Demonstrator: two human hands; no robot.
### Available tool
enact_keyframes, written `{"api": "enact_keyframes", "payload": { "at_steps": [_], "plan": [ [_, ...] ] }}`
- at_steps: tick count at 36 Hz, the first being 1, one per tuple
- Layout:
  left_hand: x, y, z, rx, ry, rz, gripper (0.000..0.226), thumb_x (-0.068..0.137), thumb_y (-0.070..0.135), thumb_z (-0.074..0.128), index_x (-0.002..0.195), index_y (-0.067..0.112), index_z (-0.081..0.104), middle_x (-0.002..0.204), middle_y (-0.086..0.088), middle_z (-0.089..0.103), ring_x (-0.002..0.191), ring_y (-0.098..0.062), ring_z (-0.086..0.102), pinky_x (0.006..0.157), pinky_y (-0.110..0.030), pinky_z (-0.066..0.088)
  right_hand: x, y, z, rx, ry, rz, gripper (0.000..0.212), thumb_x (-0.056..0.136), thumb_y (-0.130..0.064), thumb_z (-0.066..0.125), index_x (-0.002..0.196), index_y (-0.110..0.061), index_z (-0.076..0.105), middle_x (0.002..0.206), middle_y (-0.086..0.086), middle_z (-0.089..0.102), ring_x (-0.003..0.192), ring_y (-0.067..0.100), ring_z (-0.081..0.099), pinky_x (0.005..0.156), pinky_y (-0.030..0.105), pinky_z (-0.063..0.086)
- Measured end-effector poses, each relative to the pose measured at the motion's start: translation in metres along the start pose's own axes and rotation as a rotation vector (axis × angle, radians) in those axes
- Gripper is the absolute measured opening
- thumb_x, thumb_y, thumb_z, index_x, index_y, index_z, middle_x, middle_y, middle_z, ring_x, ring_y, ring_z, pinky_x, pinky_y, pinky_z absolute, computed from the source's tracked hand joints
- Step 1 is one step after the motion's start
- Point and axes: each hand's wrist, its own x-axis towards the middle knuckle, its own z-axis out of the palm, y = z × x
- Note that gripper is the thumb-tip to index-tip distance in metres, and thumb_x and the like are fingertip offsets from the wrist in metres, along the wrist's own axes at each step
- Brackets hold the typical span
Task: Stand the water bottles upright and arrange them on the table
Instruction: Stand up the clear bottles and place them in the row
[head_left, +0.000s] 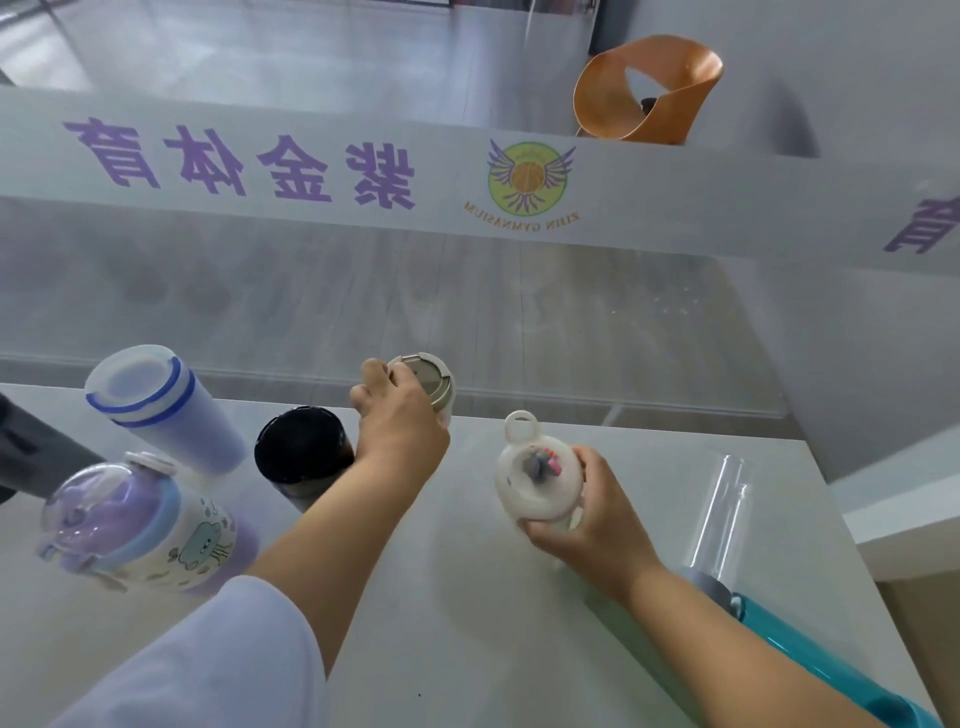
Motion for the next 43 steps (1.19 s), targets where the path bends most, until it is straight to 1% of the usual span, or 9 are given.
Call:
{"api": "enact_keyframes", "payload": {
  "at_steps": [3,6,11,18,26,30,33,37,43],
  "plan": [
    [0.001,0.001,-0.001,0.076,-0.023,0.025,0.049,0.086,0.016,0.053,0.125,-0.007,0.033,0.127,-0.02,0.027,0.11,-0.037,0.035,0.092,-0.041,0.046,0.006,-0.004,0.001,0.175,0.002,0.079,0.061,0.06,-0.025,0.081,0.11,-0.028,0.046,0.108,-0.014,0.056,0.099,0.003,0.057,0.087,0.028,0.05],
    [0.001,0.001,-0.003,0.159,-0.039,0.049,0.052,0.088,0.019,0.053,0.128,-0.007,0.032,0.128,-0.019,0.029,0.109,-0.035,0.037,0.088,-0.038,0.048,0.011,-0.004,0.004,0.2,-0.049,0.12,0.06,0.066,-0.02,0.081,0.114,-0.027,0.044,0.112,-0.013,0.054,0.102,0.005,0.056,0.089,0.029,0.049],
    [0.0,-0.001,-0.003,0.284,-0.06,0.089,0.05,0.089,0.019,0.052,0.129,-0.004,0.032,0.132,-0.017,0.029,0.108,-0.033,0.042,0.08,-0.031,0.041,0.01,-0.002,0.006,0.068,-0.176,0.116,0.057,0.069,-0.031,0.077,0.113,-0.025,0.04,0.115,-0.005,0.05,0.1,0.008,0.052,0.082,0.025,0.044],
    [-0.008,0.002,-0.009,0.358,-0.139,0.146,0.054,0.09,0.023,0.052,0.133,-0.001,0.031,0.146,-0.016,0.022,0.118,-0.035,0.039,0.084,-0.04,0.045,0.005,-0.003,-0.001,-0.147,-0.205,0.107,0.061,0.071,-0.042,0.075,0.116,-0.023,0.038,0.118,-0.004,0.046,0.104,0.016,0.048,0.086,0.03,0.043],
    [-0.033,0.003,-0.029,0.358,-0.094,0.254,0.047,0.087,0.04,0.055,0.125,0.014,0.045,0.131,-0.007,0.045,0.113,-0.031,0.049,0.081,-0.038,0.044,0.002,-0.015,-0.021,-0.377,-0.231,0.109,0.062,0.075,-0.042,0.071,0.124,-0.016,0.044,0.13,0.003,0.041,0.123,0.025,0.038,0.098,0.031,0.036],
    [-0.052,-0.001,-0.031,0.296,-0.112,0.285,0.048,0.086,0.046,0.055,0.125,0.019,0.047,0.124,-0.003,0.053,0.109,-0.027,0.056,0.083,-0.038,0.049,-0.006,-0.021,-0.041,-0.457,-0.204,0.115,0.073,0.083,-0.044,0.064,0.14,-0.012,0.033,0.145,0.005,0.034,0.135,0.024,0.029,0.107,0.034,0.031],
    [-0.067,-0.005,-0.027,0.276,-0.194,0.278,0.049,0.086,0.049,0.054,0.126,0.023,0.047,0.126,0.0,0.054,0.112,-0.023,0.056,0.088,-0.037,0.049,-0.016,-0.022,-0.055,-0.445,-0.168,0.134,0.068,0.084,-0.045,0.063,0.139,-0.014,0.037,0.144,0.003,0.04,0.132,0.021,0.037,0.108,0.035,0.035],
    [-0.087,-0.014,-0.013,0.269,-0.282,0.31,0.046,0.085,0.051,0.054,0.123,0.025,0.049,0.121,0.002,0.057,0.11,-0.019,0.056,0.089,-0.037,0.049,-0.04,-0.018,-0.069,-0.431,-0.104,0.182,0.055,0.085,-0.045,0.062,0.13,-0.019,0.046,0.131,-0.002,0.052,0.115,0.016,0.052,0.095,0.033,0.045],
    [-0.11,-0.016,0.015,0.283,-0.46,0.372,0.042,0.086,0.05,0.053,0.121,0.027,0.05,0.119,0.005,0.057,0.109,-0.019,0.056,0.089,-0.035,0.048,-0.092,-0.007,-0.078,-0.438,-0.036,0.319,0.05,0.085,-0.046,0.061,0.127,-0.022,0.05,0.122,-0.006,0.059,0.108,0.013,0.056,0.093,0.033,0.05]
  ]
}}
